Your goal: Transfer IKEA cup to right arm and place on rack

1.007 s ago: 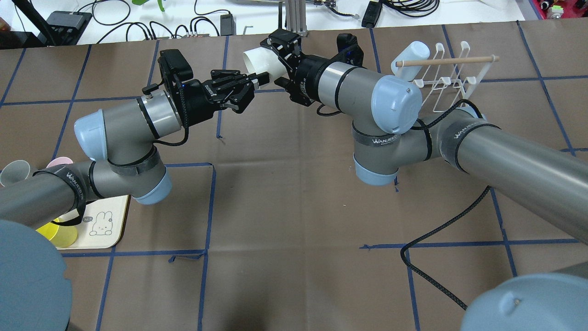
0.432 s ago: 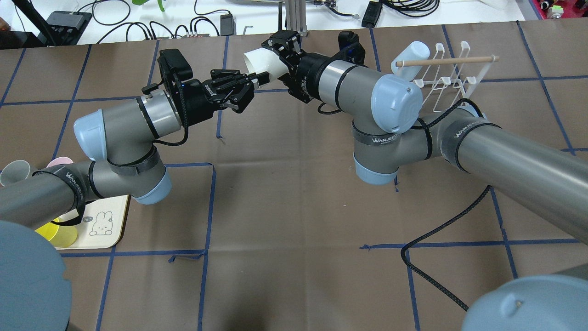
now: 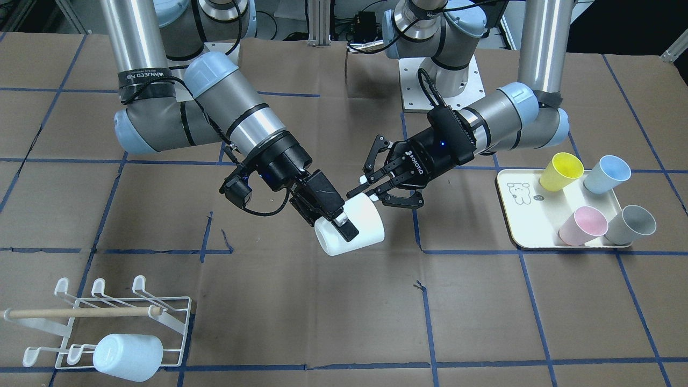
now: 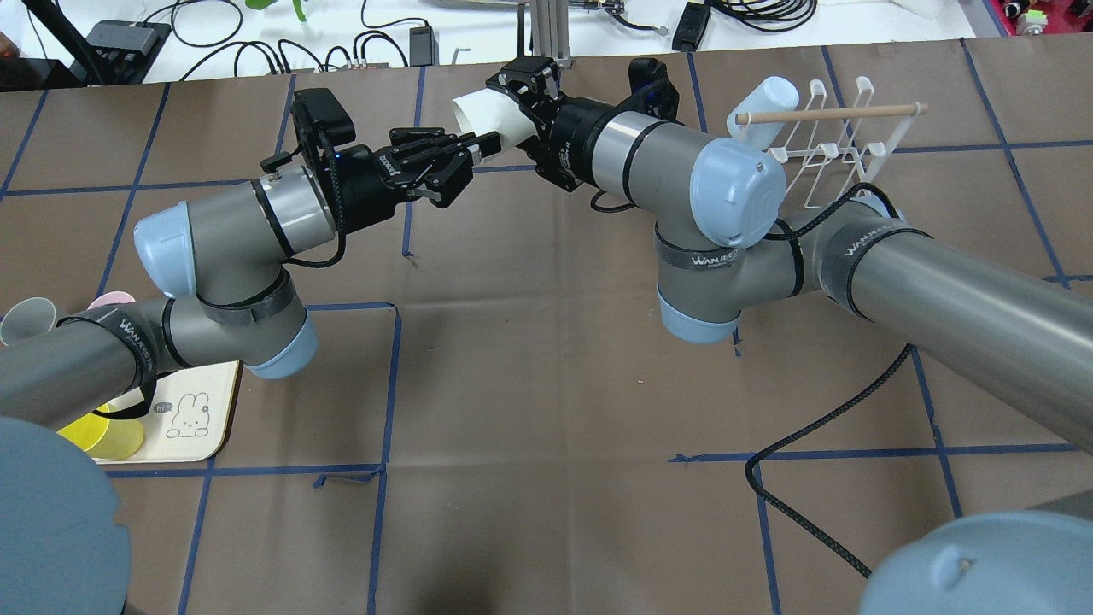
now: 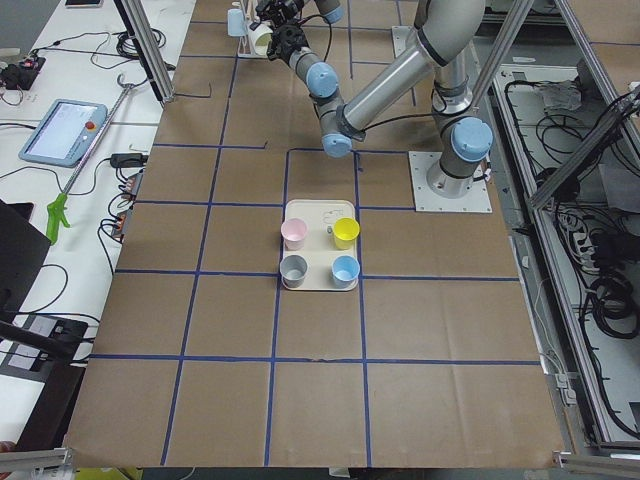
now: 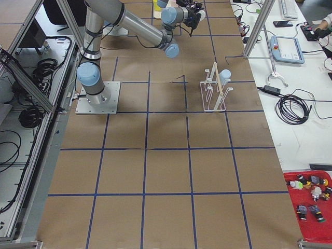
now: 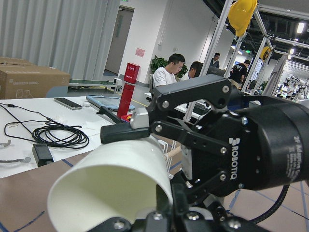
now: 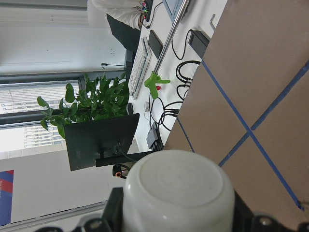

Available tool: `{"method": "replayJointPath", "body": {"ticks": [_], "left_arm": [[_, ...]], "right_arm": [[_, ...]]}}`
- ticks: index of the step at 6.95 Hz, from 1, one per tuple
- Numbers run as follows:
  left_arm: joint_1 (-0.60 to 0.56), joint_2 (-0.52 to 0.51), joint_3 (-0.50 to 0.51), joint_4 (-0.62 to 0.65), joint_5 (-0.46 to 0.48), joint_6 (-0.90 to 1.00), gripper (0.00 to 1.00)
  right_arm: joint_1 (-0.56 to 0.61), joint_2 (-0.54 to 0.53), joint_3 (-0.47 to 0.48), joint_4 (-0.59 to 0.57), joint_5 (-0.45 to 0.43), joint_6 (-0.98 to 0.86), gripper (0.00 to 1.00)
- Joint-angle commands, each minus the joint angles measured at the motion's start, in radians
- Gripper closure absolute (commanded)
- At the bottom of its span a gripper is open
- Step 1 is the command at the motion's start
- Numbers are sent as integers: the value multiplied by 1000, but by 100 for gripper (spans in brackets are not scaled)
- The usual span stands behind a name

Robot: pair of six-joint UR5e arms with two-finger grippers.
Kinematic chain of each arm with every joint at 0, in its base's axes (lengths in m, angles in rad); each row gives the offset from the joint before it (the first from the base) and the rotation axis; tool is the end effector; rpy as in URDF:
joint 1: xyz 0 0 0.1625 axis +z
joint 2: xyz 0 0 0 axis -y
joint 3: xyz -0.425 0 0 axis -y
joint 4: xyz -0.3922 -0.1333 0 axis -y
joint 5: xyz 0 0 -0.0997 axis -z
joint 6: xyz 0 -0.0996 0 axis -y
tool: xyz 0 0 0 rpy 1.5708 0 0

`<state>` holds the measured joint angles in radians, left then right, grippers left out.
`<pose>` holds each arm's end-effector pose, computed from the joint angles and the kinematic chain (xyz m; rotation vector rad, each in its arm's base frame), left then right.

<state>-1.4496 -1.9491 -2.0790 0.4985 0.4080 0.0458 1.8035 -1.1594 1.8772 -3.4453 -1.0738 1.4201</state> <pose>-0.1651 -0.5028 0.3309 -0.7028 -1.7703 1.2617 0.3110 -0.5282 0.3501 0.8182 1.7862 -0.4956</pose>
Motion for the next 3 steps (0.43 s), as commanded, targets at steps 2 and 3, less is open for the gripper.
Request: {"method": "replayJointPath", "body": {"ticks": [2,3], "left_arm": [[0,-14,29,6,2,-10,22],[-2,-16,28,8,27,-24,8]], "right_arm": [[-1,0,-6,0,0,-1,39],[-7,4,-24,0,0,-1,39]]}}
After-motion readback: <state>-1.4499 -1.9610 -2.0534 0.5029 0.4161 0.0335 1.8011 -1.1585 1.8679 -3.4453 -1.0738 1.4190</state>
